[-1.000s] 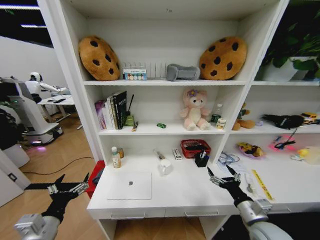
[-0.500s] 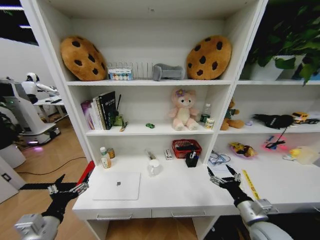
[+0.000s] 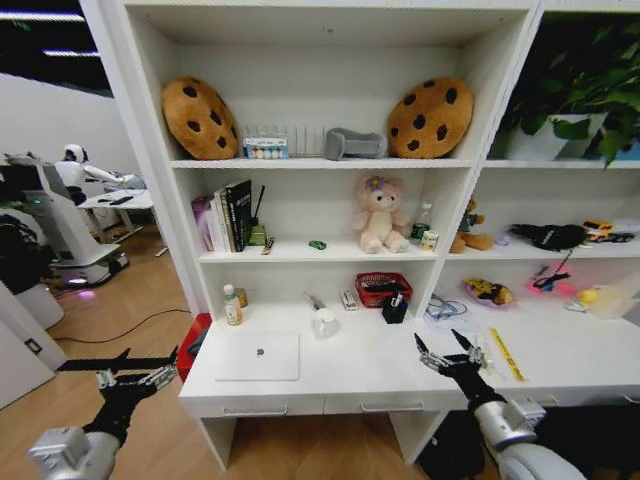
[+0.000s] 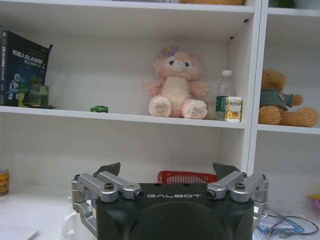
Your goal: Organize the objects on the table.
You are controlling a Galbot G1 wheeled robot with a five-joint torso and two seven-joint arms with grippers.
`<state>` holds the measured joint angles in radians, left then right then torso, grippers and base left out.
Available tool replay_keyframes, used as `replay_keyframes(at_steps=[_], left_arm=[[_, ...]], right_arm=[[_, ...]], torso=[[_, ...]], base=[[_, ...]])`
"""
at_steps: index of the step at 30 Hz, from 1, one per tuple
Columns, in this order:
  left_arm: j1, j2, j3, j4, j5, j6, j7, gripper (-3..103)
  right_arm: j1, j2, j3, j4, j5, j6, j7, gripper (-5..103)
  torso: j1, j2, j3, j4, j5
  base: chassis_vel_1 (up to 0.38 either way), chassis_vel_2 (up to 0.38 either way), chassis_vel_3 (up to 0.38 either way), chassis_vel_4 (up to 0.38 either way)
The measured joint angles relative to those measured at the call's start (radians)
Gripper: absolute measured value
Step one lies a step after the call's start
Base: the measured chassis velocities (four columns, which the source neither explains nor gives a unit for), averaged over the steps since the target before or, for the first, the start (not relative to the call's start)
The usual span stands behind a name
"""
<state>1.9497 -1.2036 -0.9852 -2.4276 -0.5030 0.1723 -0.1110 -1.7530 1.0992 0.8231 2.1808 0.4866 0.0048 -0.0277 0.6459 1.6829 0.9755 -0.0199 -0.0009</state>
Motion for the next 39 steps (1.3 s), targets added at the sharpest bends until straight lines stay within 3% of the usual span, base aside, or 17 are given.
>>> replay_keyframes(at_steps=[7, 23, 39], left_arm=[[0.000, 0.000, 0.000, 0.000, 0.000, 0.000, 0.000, 100], [0.000, 0.000, 0.000, 0.000, 0.000, 0.000, 0.000, 100], [0.000, 0.000, 0.000, 0.000, 0.000, 0.000, 0.001, 100]], right_arm=[[0.000, 0.000, 0.000, 0.000, 0.000, 0.000, 0.000, 100], [0.000, 0.000, 0.000, 0.000, 0.000, 0.000, 0.000, 100], [0.000, 0.000, 0.000, 0.000, 0.000, 0.000, 0.000, 100]], torso=[[-0.001, 0.001, 0.000, 0.0001, 0.0006], [0.000, 0.000, 0.000, -0.0002, 0.0009], [0.001, 0.000, 0.000, -0.0001, 0.0007]], base=[[0.285, -0.097, -0.273, 0.098], [-0.113, -0.097, 0.101, 0.104], [0.004, -0.053, -0.004, 0.046]])
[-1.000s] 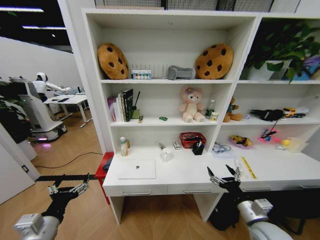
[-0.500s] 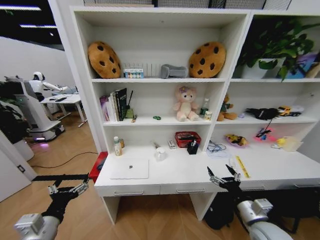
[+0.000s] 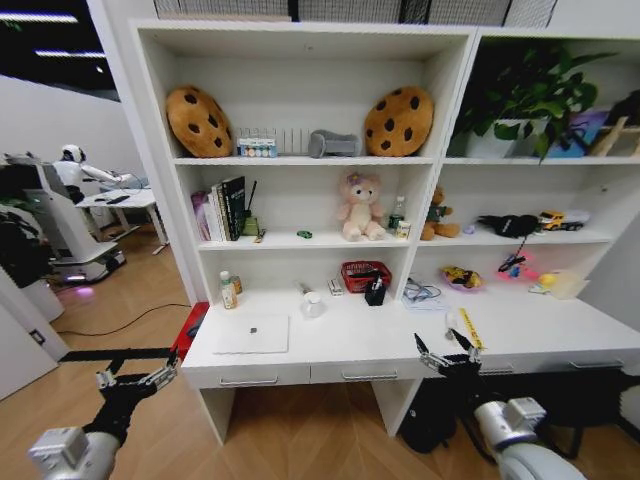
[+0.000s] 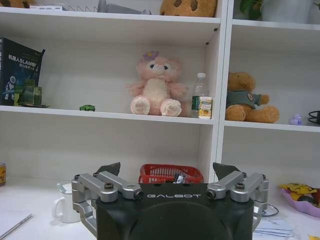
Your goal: Organize the objects on the table.
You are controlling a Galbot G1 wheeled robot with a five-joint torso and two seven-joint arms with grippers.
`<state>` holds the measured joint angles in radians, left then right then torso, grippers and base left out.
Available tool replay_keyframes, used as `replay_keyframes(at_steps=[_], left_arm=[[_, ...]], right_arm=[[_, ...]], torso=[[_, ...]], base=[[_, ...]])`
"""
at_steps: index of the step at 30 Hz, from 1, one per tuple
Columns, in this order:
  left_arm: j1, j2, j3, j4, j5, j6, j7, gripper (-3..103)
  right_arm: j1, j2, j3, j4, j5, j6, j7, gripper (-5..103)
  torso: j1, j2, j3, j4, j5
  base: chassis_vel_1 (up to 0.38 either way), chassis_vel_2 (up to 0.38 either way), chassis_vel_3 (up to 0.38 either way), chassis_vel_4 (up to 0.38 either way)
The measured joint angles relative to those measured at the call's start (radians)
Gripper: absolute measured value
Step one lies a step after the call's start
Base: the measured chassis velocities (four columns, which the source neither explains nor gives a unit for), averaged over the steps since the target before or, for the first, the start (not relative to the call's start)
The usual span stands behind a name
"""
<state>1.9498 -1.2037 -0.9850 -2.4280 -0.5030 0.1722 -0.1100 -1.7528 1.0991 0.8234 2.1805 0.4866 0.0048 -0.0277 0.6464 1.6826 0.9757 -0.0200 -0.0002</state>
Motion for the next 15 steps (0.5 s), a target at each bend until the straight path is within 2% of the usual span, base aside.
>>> replay_keyframes(at_steps=[6, 15], left_arm=[[0.000, 0.000, 0.000, 0.000, 0.000, 0.000, 0.000, 100], [0.000, 0.000, 0.000, 0.000, 0.000, 0.000, -0.001, 100]], right_arm=[[0.000, 0.000, 0.000, 0.000, 0.000, 0.000, 0.000, 100], [0.000, 0.000, 0.000, 0.000, 0.000, 0.000, 0.000, 100]], torso=[[0.000, 0.000, 0.000, 0.0000, 0.0001], [-0.001, 0.001, 0.000, -0.0002, 0.0004]], base=[[0.100, -0.099, -0.131, 0.123], [0.217, -0.237, -0.224, 0.221]])
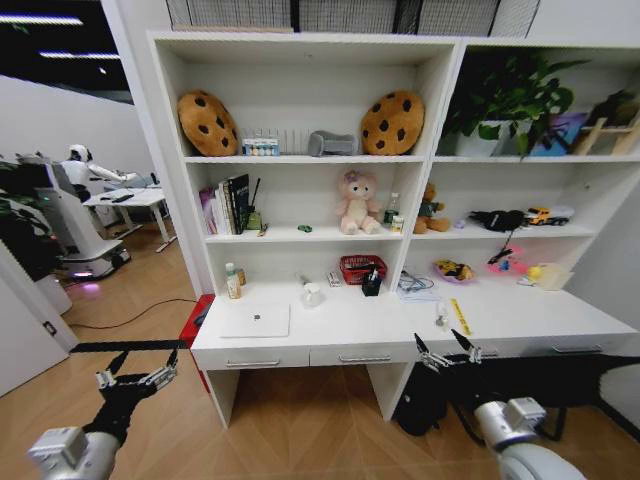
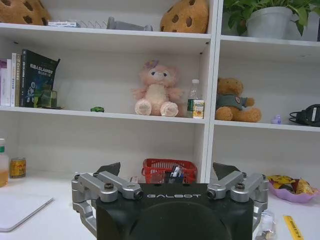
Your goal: Organize the objects on the table.
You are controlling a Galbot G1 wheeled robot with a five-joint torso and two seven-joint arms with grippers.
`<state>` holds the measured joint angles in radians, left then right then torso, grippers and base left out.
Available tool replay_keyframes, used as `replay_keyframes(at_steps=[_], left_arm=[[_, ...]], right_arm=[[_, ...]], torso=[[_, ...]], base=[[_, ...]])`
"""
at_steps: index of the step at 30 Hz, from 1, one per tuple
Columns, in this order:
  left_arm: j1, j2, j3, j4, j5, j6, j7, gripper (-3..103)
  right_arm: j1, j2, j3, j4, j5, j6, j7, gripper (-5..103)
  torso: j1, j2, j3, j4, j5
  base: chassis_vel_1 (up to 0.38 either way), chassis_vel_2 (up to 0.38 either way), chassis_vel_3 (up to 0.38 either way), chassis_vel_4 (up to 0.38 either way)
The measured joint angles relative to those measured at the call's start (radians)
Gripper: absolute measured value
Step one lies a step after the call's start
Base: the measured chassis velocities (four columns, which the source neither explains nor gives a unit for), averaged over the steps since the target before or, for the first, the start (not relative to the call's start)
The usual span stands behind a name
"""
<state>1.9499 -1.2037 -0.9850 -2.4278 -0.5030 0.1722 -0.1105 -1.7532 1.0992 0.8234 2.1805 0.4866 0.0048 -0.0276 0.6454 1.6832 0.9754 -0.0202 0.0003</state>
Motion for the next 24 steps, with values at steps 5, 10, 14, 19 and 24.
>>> replay_keyframes(at_steps=[5, 10, 14, 19, 24], left_arm=[[0.000, 0.000, 0.000, 0.000, 0.000, 0.000, 0.000, 100], [0.000, 0.000, 0.000, 0.000, 0.000, 0.000, 0.000, 100], [0.000, 0.000, 0.000, 0.000, 0.000, 0.000, 0.000, 100], [0.000, 0.000, 0.000, 0.000, 0.000, 0.000, 0.000, 100], [0.000, 0.000, 0.000, 0.000, 0.000, 0.000, 0.000, 100]], right_arm=[[0.000, 0.000, 0.000, 0.000, 0.000, 0.000, 0.000, 100], [0.000, 0.000, 0.000, 0.000, 0.000, 0.000, 0.000, 100], [0.001, 0.000, 0.000, 0.000, 0.000, 0.000, 0.000, 100], [0.001, 0.000, 0.000, 0.000, 0.000, 0.000, 0.000, 100], [0.000, 0.000, 0.000, 0.000, 0.000, 0.000, 0.000, 100]], torso=[[-0.001, 0.001, 0.000, 0.0005, -0.0003], [0.001, 0.000, 0.000, -0.0001, -0.0001], [0.002, -0.001, 0.001, 0.0005, -0.0003], [0.001, -0.001, 0.000, 0.0001, -0.0003], [0.000, 0.000, 0.000, 0.0001, -0.0003]], base=[[0.175, -0.172, -0.186, 0.198], [0.034, -0.002, -0.036, 0.045], [-0.043, 0.042, 0.059, -0.029], [-0.008, 0.008, 0.012, -0.007], [0.000, 0.000, 0.000, 0.000]])
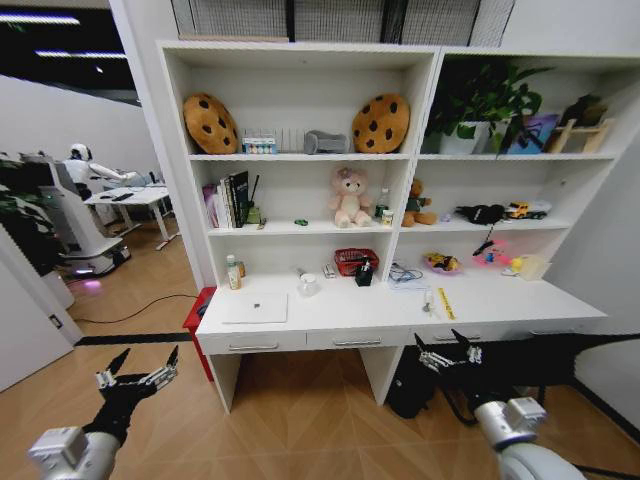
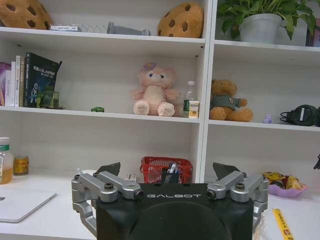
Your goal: Organize the objects on the table.
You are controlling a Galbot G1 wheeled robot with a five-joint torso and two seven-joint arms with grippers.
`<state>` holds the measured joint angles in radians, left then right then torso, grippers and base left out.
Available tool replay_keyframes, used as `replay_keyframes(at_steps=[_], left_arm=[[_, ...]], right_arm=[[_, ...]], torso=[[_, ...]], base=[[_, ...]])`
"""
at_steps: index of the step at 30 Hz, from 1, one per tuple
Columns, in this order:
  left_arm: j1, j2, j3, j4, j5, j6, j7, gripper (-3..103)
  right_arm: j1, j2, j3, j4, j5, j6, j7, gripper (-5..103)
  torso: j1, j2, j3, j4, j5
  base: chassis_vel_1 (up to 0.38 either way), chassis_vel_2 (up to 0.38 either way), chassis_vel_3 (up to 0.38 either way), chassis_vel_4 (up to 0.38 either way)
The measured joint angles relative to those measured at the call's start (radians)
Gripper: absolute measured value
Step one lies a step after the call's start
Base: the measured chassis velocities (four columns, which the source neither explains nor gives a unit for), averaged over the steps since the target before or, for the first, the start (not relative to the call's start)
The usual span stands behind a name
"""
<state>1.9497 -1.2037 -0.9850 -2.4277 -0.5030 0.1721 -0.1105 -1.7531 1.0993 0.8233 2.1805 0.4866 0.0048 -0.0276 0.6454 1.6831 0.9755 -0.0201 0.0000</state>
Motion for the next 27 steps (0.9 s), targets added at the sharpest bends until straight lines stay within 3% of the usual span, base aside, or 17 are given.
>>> replay_keyframes(at_steps=[27], left_arm=[[0.000, 0.000, 0.000, 0.000, 0.000, 0.000, 0.000, 100]], right_arm=[[0.000, 0.000, 0.000, 0.000, 0.000, 0.000, 0.000, 100]], torso=[[0.000, 0.000, 0.000, 0.0001, 0.0000]], base=[[0.000, 0.000, 0.000, 0.000]])
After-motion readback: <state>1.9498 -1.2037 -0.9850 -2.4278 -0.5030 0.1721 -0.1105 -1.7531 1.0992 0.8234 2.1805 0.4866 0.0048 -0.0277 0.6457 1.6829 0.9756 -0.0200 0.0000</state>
